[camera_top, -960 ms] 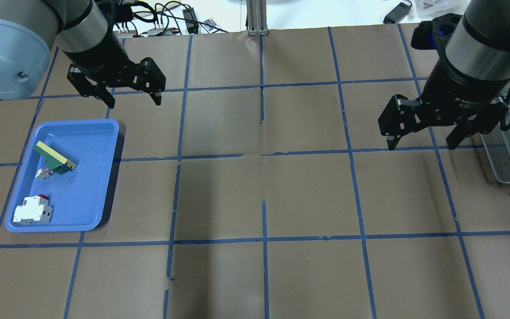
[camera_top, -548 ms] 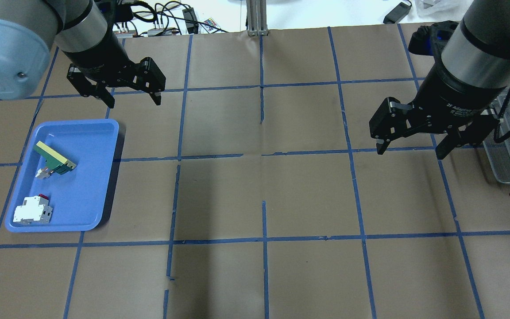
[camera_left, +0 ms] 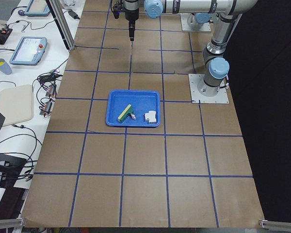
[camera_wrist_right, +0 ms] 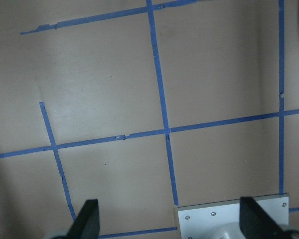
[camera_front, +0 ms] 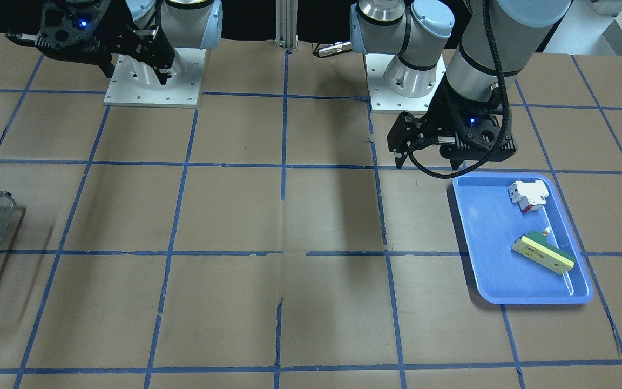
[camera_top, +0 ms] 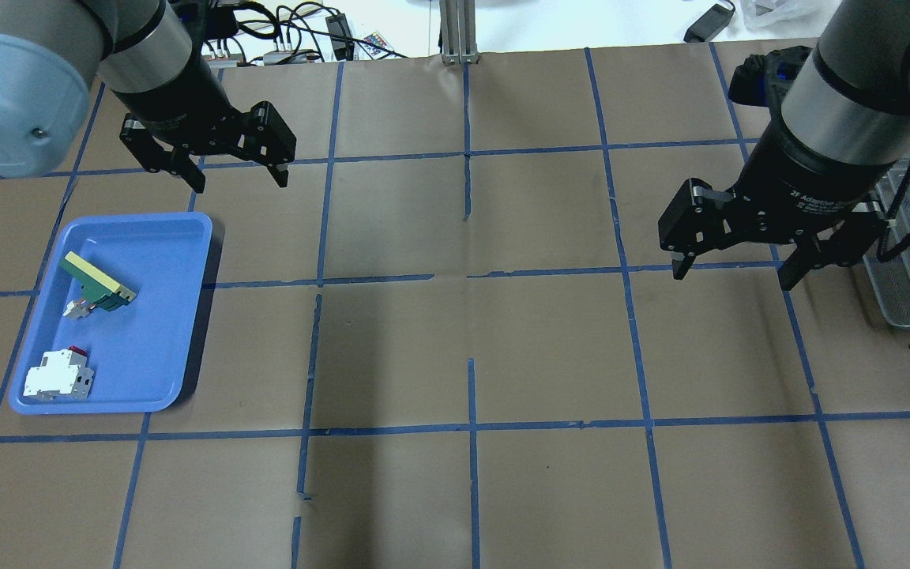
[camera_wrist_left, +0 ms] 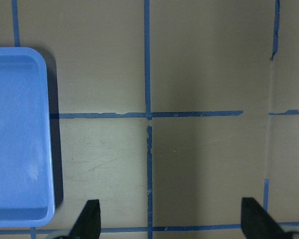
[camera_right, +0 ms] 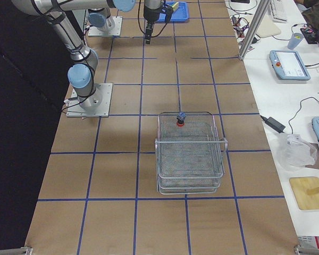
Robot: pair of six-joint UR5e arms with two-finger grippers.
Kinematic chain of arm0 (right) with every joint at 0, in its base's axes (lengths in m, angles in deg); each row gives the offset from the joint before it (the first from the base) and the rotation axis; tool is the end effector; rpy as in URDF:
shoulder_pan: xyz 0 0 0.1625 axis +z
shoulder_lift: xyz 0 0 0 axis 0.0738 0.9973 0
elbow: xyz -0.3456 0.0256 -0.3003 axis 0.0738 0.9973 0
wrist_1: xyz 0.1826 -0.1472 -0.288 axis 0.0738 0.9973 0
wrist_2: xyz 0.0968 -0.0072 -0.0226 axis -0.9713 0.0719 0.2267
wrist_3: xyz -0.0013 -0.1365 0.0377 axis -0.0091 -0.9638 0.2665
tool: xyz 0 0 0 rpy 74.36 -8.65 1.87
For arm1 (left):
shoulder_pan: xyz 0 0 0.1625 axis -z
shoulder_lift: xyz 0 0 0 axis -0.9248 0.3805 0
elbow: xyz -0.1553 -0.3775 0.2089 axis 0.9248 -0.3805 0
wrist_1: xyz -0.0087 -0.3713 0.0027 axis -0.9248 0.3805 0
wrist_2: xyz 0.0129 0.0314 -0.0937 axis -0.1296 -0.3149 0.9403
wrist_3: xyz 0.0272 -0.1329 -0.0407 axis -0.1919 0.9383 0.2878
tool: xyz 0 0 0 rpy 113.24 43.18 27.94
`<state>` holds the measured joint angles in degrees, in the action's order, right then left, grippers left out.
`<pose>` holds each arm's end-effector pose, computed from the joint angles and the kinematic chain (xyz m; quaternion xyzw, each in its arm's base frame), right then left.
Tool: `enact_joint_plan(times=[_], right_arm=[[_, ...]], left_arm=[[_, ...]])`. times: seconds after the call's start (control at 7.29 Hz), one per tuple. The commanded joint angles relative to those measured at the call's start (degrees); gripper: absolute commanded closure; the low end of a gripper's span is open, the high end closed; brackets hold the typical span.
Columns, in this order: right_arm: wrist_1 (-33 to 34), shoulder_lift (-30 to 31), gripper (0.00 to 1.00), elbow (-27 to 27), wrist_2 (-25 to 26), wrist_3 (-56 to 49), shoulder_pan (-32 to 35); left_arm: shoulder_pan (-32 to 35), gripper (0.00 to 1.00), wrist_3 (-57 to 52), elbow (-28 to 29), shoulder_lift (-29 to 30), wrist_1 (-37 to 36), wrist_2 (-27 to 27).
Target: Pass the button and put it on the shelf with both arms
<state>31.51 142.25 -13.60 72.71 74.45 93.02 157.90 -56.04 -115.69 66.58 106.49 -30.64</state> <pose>0.1297 -0.3405 0.4890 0.0725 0.9956 0.0593 0.0093 -0.1396 -0.4775 0.4641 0.0021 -0.9998 0.0099 0.0146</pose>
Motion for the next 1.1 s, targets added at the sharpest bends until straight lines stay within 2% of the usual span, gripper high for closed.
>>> enact_joint_plan(times=[0.0, 0.96], right_arm=[[0.05, -0.18, 0.0, -0.07, 0.97, 0.09, 0.07], [0.31, -0.44, 0.0, -1.92, 0.36, 1.77, -0.01]], left_arm=[[0.0, 0.0, 0.01, 0.0, 0.01, -0.09, 0.0], [0.0, 0.0, -0.08, 0.0, 0.01, -0.09, 0.18]])
